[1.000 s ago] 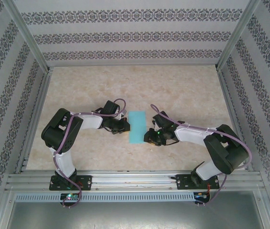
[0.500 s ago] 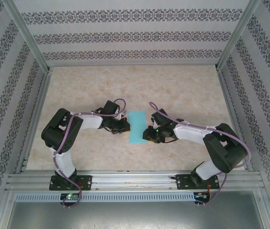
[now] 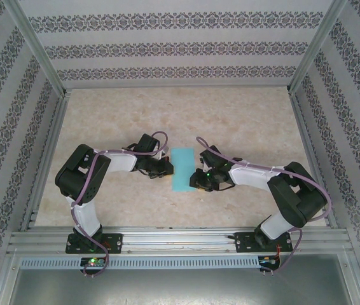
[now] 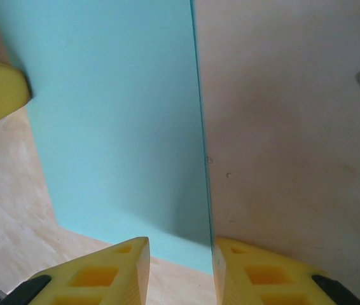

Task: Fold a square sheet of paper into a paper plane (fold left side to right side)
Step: Fold the triangle a second time at the center of the table.

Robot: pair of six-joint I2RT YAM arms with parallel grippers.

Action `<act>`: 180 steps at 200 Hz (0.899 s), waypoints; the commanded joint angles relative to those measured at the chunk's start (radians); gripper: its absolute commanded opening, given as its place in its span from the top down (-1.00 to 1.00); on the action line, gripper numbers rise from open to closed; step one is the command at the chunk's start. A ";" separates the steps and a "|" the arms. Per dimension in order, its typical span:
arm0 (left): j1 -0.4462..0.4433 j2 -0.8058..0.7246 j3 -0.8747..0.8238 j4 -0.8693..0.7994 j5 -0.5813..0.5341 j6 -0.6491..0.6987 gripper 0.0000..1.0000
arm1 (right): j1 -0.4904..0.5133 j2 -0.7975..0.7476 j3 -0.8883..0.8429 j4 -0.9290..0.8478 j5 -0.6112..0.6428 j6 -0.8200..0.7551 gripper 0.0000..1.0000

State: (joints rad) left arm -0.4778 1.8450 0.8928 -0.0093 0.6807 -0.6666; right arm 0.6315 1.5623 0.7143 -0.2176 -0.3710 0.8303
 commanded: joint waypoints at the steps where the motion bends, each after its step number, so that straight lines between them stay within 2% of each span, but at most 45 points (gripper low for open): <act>1: -0.007 0.033 -0.039 -0.057 -0.069 0.002 0.93 | 0.022 0.024 0.029 -0.005 -0.001 -0.014 0.34; 180: -0.007 0.036 -0.046 -0.043 -0.064 -0.003 0.93 | 0.001 -0.025 0.039 0.011 -0.016 -0.020 0.23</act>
State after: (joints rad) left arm -0.4778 1.8442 0.8825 0.0116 0.6846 -0.6670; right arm 0.6449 1.5555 0.7395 -0.2131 -0.3786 0.8303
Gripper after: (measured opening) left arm 0.045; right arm 0.384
